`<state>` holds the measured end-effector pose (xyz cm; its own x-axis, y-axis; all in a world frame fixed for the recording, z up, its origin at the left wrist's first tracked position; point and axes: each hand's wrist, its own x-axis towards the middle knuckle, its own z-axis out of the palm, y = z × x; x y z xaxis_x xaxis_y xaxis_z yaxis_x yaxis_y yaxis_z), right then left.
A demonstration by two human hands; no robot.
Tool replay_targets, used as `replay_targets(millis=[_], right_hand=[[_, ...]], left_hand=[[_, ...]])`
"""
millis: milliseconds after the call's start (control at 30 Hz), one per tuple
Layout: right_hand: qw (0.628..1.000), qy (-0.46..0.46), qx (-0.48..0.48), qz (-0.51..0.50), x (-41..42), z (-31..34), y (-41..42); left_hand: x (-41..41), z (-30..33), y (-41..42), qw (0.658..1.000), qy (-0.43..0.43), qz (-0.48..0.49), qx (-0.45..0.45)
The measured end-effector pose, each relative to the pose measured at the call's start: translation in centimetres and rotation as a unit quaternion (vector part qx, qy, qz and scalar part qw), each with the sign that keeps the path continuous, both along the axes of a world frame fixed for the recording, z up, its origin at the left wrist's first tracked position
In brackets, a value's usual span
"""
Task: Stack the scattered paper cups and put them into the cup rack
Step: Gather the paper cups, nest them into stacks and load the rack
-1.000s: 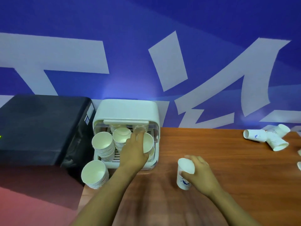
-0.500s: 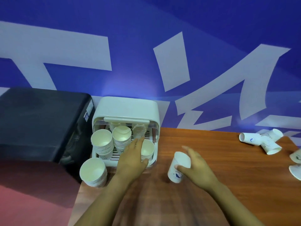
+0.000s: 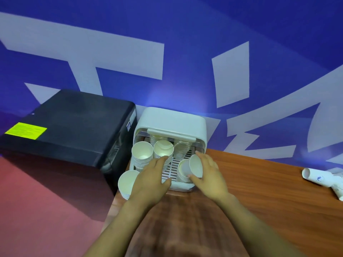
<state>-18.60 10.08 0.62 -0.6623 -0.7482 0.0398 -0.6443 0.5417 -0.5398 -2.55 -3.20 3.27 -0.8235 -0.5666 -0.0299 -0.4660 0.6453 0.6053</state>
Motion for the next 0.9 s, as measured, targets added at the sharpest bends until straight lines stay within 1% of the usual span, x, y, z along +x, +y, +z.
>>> replay_targets(millis=[67, 100, 267, 433, 567, 700, 800, 900], right_hand=[[0.998, -0.04, 0.057, 0.012, -0.1, -1.1, 0.6], [0.997, -0.054, 0.062, 0.011, -0.2, -1.4, 0.9], [0.996, -0.083, 0.029, 0.022, -0.9, -0.4, 2.4], [0.997, -0.074, 0.014, 0.016, -0.6, 1.9, 5.2], [0.994, -0.101, 0.05, -0.009, 0.1, 2.6, 9.3], [0.99, -0.115, 0.062, -0.048, 0.7, 2.4, 14.2], [0.987, -0.133, 0.051, -0.074, 1.2, 1.6, 18.3], [0.984, -0.141, 0.088, -0.067, 0.3, 1.1, 22.4]], left_hand=[[0.0, 0.0, 0.1, 1.0, -0.004, 0.001, 0.001], [-0.1, 0.0, 0.1, 1.0, -0.006, 0.002, 0.001], [-0.2, 0.3, 1.1, 1.0, -0.019, 0.005, 0.001], [-0.4, 1.1, 3.1, 1.0, -0.015, -0.021, -0.006], [-1.3, 1.5, 5.3, 0.998, 0.009, -0.055, 0.005], [-2.8, 0.3, 8.8, 0.994, 0.019, -0.095, 0.046], [-3.5, -0.9, 12.2, 0.989, 0.002, -0.135, 0.062], [-4.6, -0.7, 15.5, 0.987, -0.026, -0.158, 0.031]])
